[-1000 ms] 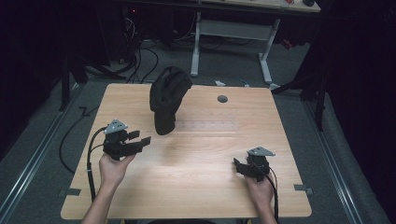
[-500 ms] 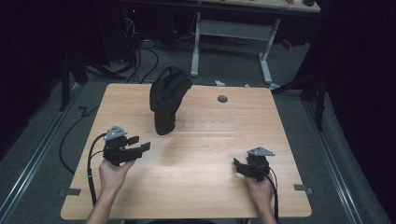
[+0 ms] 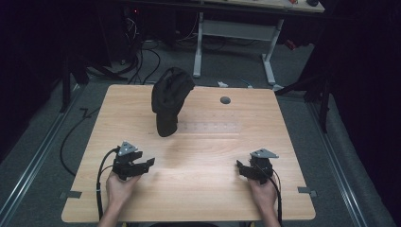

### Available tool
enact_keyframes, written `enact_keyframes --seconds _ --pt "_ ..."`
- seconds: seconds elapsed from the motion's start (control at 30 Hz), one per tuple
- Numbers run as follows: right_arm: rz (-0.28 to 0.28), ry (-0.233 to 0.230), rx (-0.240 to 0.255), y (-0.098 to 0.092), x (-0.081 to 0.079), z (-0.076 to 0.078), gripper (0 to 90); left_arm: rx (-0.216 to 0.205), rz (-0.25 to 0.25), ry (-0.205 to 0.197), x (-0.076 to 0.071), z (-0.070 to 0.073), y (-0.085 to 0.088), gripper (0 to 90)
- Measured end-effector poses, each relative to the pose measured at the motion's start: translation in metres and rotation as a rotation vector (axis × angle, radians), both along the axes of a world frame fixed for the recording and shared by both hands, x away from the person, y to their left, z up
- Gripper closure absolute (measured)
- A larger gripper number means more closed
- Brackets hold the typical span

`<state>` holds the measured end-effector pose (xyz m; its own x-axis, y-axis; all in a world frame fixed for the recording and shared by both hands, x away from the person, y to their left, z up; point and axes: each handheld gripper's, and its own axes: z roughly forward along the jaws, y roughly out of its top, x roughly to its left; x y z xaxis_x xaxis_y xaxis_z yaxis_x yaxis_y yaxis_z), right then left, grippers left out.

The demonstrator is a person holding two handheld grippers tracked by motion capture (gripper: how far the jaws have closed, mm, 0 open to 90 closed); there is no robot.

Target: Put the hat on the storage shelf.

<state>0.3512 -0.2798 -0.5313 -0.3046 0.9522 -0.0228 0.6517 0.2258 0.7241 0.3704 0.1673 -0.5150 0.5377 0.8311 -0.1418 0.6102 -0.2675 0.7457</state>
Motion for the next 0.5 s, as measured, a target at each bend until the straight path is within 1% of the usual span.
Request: enact_keyframes --seconds 0.07,0.1,0.13,0.23,0.3,0.33,0.5 --pt "-0.002 0.002 0.001 0.000 0.000 0.000 32.1 0.030 0.010 0.008 0.000 -0.007 -0.002 36.7" --pt "-0.002 0.002 0.001 0.000 0.000 0.000 32.1 0.041 0.015 0.006 0.000 -0.010 -0.002 36.0" --pt "-0.002 0.002 0.001 0.000 0.000 0.000 32.0 0.062 0.025 0.003 0.000 -0.015 -0.004 35.7" --pt "-0.002 0.002 0.001 0.000 0.000 0.000 32.0 0.094 0.039 -0.044 -0.003 -0.020 -0.006 33.8" --pt "0.000 0.001 0.000 0.000 0.000 0.000 32.0 0.110 0.044 -0.056 -0.004 -0.021 -0.008 33.6" --pt "-0.002 0.002 0.002 0.000 0.000 0.000 32.0 0.115 0.049 -0.056 -0.004 -0.021 -0.009 33.2" --pt "0.000 0.001 0.000 0.000 0.000 0.000 32.0 0.114 0.050 -0.051 -0.004 -0.021 -0.009 29.4"
